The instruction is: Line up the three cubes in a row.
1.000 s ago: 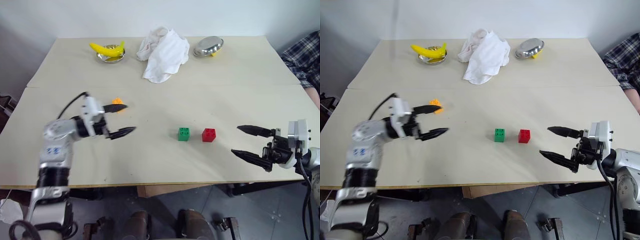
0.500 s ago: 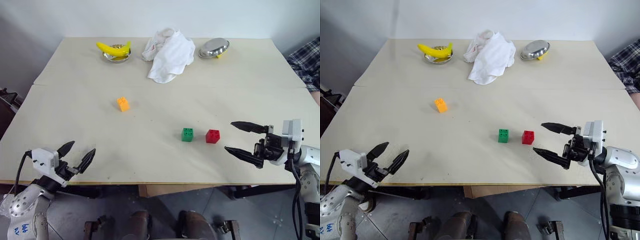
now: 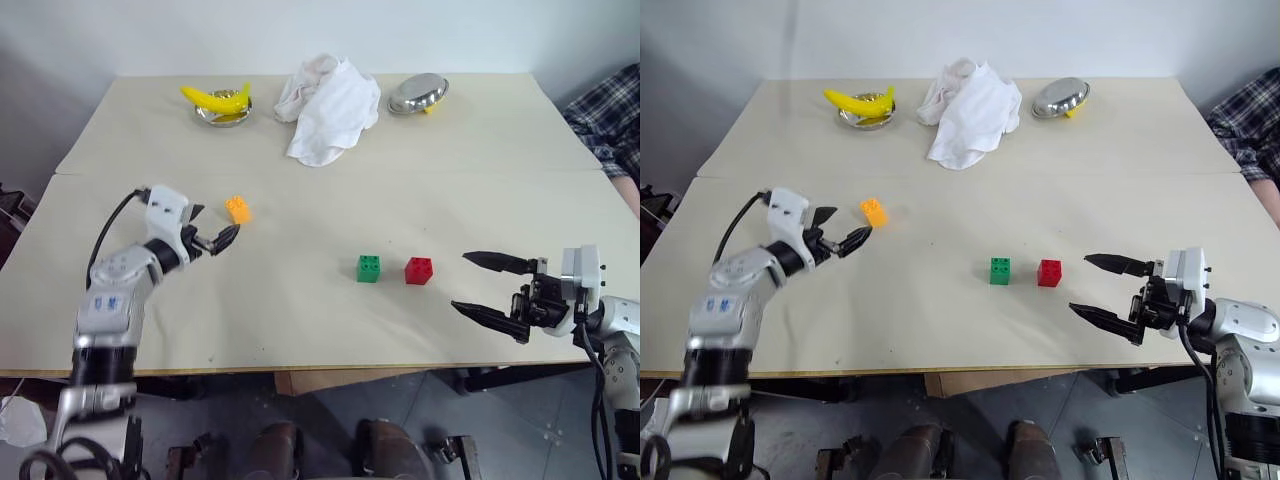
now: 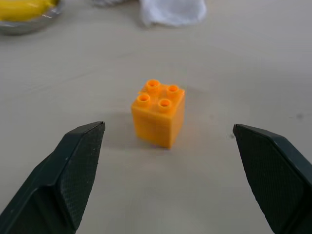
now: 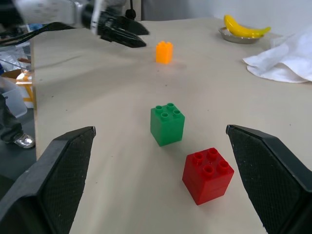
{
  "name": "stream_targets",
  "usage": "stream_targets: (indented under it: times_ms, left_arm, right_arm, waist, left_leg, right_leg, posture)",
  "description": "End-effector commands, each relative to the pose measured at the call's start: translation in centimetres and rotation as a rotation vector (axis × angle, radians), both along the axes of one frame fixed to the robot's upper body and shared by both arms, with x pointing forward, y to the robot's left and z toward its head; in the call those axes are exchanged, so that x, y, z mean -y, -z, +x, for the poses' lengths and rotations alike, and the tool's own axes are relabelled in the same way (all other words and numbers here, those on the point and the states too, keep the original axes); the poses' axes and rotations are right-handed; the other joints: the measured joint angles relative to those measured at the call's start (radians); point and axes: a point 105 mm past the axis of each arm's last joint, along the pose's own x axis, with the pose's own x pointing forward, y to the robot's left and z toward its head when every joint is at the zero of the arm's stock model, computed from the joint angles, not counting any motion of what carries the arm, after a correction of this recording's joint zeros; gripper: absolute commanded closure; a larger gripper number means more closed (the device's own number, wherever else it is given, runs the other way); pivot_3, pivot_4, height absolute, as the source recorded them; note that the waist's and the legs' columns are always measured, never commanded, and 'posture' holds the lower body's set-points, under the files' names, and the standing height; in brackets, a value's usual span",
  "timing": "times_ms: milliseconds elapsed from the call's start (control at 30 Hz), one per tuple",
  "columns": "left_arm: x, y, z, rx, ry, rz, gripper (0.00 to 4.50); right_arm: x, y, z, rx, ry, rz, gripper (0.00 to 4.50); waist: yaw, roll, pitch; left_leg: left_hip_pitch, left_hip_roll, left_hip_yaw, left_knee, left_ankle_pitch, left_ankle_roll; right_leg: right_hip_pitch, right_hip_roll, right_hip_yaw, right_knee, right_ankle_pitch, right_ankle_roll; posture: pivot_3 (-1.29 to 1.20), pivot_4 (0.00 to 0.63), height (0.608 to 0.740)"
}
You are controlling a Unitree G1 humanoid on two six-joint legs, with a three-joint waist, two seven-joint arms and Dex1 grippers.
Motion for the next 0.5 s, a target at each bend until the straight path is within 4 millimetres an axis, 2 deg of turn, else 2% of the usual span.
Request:
stream_targets:
  times_ms: [33,233,333,500]
  left_arm:
    - [-1.0,-0.8,1.5,0.015,0.064,0.075,0.02]
    - [-0.4,-1.6,3.3,0.006,0.091,0.114,0.02]
    - [1.1,-1.3,3.5,-0.043,0.150,0.101,0.02]
    - [2.2,-1.1,4.0,-0.062,0.154,0.095,0.02]
  right_arm:
    - [-0.1,-1.0,0.0,0.037,0.000,0.001,0.00]
    - [-0.4,-1.2,-0.4,0.047,0.014,0.013,0.00]
    - [-0.7,-1.2,-0.9,0.048,0.019,0.020,0.00]
    - [-0.8,-1.2,-1.5,0.050,0.037,0.025,0.00]
  waist:
    - [0.000,0.000,0.000]
    - [0.002,-0.001,0.000]
    - [0.005,-0.001,0.000]
    - [0.003,-0.002,0.001]
  left_leg:
    - [-0.001,0.000,0.000,0.000,0.000,0.000]
    - [-0.002,-0.003,-0.001,0.000,0.000,0.001]
    - [-0.002,-0.003,-0.002,0.000,0.001,0.002]
    - [-0.003,-0.003,-0.002,0.000,0.001,0.003]
  right_leg:
    - [0.000,0.000,-0.001,0.000,0.000,0.000]
    - [-0.001,-0.001,-0.006,0.001,0.000,0.001]
    - [-0.001,-0.002,-0.008,0.001,0.000,0.001]
    - [-0.001,-0.002,-0.008,0.002,0.001,0.001]
  posture:
    - [0.00,0.150,0.740]
    - [0.00,0.150,0.740]
    - [0.00,0.150,0.740]
    - [0.00,0.150,0.740]
